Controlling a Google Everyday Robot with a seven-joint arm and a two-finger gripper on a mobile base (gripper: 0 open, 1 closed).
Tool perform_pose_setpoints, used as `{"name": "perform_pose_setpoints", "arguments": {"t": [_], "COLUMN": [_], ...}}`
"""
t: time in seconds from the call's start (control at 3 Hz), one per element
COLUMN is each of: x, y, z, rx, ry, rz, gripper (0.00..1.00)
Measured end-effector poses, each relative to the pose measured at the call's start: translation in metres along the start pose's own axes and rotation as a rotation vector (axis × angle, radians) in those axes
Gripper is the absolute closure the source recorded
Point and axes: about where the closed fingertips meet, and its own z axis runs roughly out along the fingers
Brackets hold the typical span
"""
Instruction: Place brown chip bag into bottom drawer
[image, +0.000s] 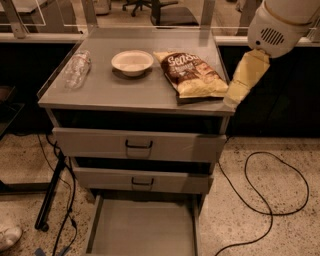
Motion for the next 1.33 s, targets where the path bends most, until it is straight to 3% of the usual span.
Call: {"name": "perform_pose_setpoints", "arguments": {"t": [0.33,0.67,1.0,1.33], "x": [-0.031,-0.09,-0.097,-0.102], "y": [-0.009,-0.03,-0.032,-0.036], "z": [0.019,0.067,0.07,0.089], "rx": [0.004,0.014,0.021,-0.053], "ry": [0.037,0.118,0.104,0.119], "rz": [0.026,0.055,0.052,0.094], "gripper": [0.0,0.0,0.0,0.0]}}
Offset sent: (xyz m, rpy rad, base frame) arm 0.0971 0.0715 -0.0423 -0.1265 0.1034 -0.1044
